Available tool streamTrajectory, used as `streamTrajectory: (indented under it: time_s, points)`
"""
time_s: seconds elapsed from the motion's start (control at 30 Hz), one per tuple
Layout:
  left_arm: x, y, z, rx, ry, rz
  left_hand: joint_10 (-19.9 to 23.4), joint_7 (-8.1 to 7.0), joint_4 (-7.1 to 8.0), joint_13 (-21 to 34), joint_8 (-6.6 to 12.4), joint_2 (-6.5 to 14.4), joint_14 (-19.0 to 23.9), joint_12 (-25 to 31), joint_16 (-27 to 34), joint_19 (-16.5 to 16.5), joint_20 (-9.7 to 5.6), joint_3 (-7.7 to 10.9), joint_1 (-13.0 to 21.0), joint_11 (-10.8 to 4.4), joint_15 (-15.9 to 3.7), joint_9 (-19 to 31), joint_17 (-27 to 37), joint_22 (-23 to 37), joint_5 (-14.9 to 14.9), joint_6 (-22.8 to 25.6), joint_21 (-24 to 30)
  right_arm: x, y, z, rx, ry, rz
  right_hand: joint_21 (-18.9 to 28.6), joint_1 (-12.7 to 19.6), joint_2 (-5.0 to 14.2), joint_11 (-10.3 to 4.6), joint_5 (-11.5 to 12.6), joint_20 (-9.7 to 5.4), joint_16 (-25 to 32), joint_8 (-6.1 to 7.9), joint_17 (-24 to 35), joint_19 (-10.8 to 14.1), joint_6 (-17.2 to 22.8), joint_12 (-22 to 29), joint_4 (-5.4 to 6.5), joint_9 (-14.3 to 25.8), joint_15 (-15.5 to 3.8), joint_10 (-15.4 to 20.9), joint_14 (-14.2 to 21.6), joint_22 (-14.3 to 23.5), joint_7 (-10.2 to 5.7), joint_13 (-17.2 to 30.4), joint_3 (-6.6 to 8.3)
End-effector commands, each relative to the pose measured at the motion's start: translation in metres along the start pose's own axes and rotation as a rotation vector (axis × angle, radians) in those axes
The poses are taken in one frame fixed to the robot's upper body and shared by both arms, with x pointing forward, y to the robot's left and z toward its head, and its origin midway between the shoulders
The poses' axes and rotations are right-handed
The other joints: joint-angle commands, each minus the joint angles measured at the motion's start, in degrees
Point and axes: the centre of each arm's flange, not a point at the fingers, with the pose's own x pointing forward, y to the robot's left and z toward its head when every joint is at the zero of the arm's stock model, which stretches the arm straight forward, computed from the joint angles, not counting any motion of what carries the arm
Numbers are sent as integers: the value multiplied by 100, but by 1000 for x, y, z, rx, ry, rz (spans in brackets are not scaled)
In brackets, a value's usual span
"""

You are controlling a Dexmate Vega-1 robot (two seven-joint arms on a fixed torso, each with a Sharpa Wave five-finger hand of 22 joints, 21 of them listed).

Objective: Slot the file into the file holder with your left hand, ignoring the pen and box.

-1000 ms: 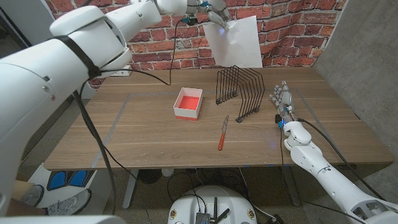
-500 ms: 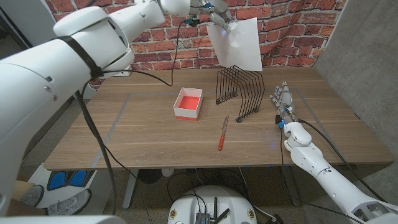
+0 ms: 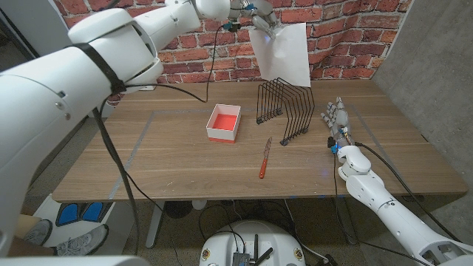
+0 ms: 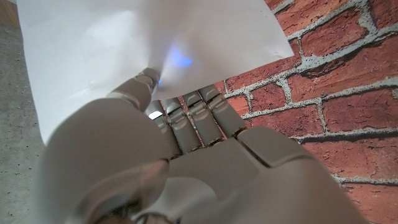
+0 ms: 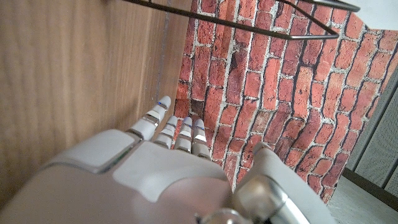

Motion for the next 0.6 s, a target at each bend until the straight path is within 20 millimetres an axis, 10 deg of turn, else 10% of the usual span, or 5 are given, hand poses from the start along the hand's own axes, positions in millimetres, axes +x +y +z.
streamTrajectory:
  time_s: [0.03,0.6]
  points:
    - [10,-1,7,5,23,-4,162,-3,10,25,22,-12,59,33,13,10,-561,-43,105,-93,-621,13,10,33,-35,49,22,-2,-1,-1,3,0,-5,8,-35,274,4,46,38,21,14,25,42,39,19,27,19,-14,68,15,19,-9,21,20]
    - [23,-4,20,18,26,-1,260,26,33,43,34,-29,110,68,32,24,-566,-163,281,-92,-623,7,21,34,-45,122,42,-2,-3,-1,8,-2,-8,8,-36,274,5,47,41,20,12,29,43,38,19,29,19,-11,69,13,19,-6,21,18]
